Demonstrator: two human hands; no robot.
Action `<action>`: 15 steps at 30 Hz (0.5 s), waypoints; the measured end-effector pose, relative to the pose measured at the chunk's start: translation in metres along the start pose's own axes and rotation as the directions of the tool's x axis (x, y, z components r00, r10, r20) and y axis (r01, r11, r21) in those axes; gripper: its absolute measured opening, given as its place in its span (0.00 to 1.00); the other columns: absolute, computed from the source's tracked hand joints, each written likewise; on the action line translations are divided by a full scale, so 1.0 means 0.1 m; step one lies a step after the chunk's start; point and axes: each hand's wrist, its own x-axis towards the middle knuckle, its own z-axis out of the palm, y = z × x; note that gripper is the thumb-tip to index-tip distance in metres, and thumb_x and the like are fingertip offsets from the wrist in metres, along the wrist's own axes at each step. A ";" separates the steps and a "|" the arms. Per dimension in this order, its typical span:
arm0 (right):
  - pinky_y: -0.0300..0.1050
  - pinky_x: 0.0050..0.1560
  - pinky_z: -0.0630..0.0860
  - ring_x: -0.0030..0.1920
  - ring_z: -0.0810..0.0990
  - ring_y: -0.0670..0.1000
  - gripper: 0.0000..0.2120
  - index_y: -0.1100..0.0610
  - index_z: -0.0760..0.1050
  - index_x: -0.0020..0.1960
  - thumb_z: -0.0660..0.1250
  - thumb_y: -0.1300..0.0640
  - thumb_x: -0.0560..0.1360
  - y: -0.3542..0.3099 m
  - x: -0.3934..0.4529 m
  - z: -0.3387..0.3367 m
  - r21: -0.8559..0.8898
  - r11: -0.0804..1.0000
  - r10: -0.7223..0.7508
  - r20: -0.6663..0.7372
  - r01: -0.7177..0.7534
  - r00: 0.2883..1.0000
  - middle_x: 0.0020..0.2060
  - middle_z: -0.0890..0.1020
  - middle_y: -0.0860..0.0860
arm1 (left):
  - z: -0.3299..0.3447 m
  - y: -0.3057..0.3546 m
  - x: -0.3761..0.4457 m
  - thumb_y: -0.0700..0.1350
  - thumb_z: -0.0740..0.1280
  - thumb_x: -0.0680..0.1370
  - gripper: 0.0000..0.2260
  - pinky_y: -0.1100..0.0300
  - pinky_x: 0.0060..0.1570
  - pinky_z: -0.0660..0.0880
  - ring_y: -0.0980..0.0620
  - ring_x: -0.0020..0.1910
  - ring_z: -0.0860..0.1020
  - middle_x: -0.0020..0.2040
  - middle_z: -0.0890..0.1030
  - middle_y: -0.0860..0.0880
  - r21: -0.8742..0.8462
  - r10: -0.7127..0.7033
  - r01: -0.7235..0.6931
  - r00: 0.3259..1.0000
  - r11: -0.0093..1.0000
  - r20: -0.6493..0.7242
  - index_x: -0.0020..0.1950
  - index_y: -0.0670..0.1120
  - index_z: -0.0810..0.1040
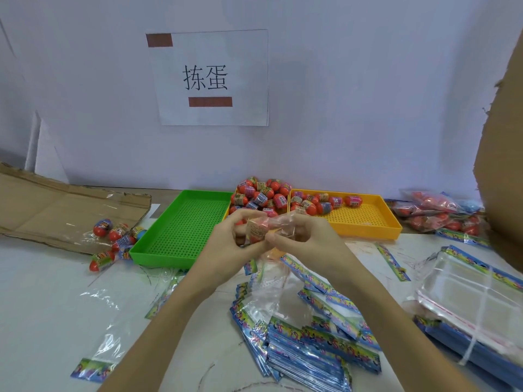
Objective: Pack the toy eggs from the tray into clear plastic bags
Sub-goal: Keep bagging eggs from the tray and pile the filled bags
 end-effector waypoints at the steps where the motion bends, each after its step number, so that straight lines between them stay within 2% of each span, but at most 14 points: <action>1: 0.38 0.47 0.81 0.47 0.86 0.47 0.07 0.49 0.85 0.55 0.76 0.51 0.77 0.01 0.00 0.00 -0.016 1.000 -0.001 -0.008 0.001 1.000 0.46 0.88 0.48 | -0.01 -0.01 0.00 0.43 0.79 0.73 0.19 0.58 0.46 0.83 0.51 0.43 0.86 0.48 0.89 0.47 -0.010 -0.002 0.002 1.000 1.000 -0.013 0.63 0.46 0.81; 4: 0.37 0.44 0.80 0.44 0.85 0.49 0.06 0.49 0.87 0.51 0.77 0.49 0.75 0.00 0.00 0.00 -0.018 0.999 0.027 -0.054 -0.028 0.998 0.42 0.88 0.49 | -0.04 -0.02 0.01 0.42 0.78 0.75 0.13 0.61 0.46 0.82 0.50 0.45 0.87 0.47 0.89 0.47 -0.010 -0.013 0.013 1.000 1.000 -0.001 0.59 0.45 0.83; 7: 0.37 0.38 0.74 0.37 0.78 0.46 0.04 0.47 0.88 0.46 0.77 0.47 0.75 -0.01 -0.01 -0.01 -0.022 0.999 0.033 -0.074 -0.035 0.997 0.36 0.82 0.54 | -0.05 -0.01 0.01 0.46 0.76 0.78 0.12 0.57 0.49 0.82 0.47 0.49 0.87 0.51 0.89 0.47 -0.014 -0.049 0.051 0.995 0.999 0.085 0.61 0.46 0.83; 10: 0.36 0.38 0.67 0.32 0.70 0.44 0.10 0.46 0.85 0.36 0.75 0.47 0.76 -0.01 -0.01 -0.02 0.000 0.999 0.043 -0.066 -0.043 0.997 0.28 0.70 0.45 | -0.09 0.03 0.00 0.48 0.75 0.79 0.09 0.56 0.50 0.81 0.44 0.52 0.87 0.54 0.88 0.47 -0.026 -0.045 0.050 0.982 0.998 0.185 0.59 0.53 0.85; 13: 0.36 0.47 0.72 0.35 0.76 0.42 0.10 0.50 0.88 0.44 0.72 0.47 0.79 -0.02 -0.02 -0.07 0.018 0.997 0.076 -0.007 -0.076 0.997 0.25 0.73 0.41 | -0.14 0.06 -0.01 0.52 0.76 0.77 0.10 0.55 0.52 0.82 0.46 0.49 0.87 0.52 0.88 0.46 -0.051 -0.129 0.144 0.966 0.988 0.226 0.58 0.57 0.84; 15: 0.32 0.45 0.71 0.41 0.82 0.41 0.11 0.50 0.88 0.50 0.70 0.46 0.80 -0.03 -0.03 -0.09 0.005 0.996 0.092 0.028 -0.093 0.995 0.30 0.82 0.45 | -0.13 0.05 -0.01 0.55 0.74 0.78 0.08 0.59 0.49 0.82 0.49 0.47 0.87 0.52 0.89 0.48 -0.041 -0.146 0.159 0.965 0.987 0.218 0.56 0.59 0.85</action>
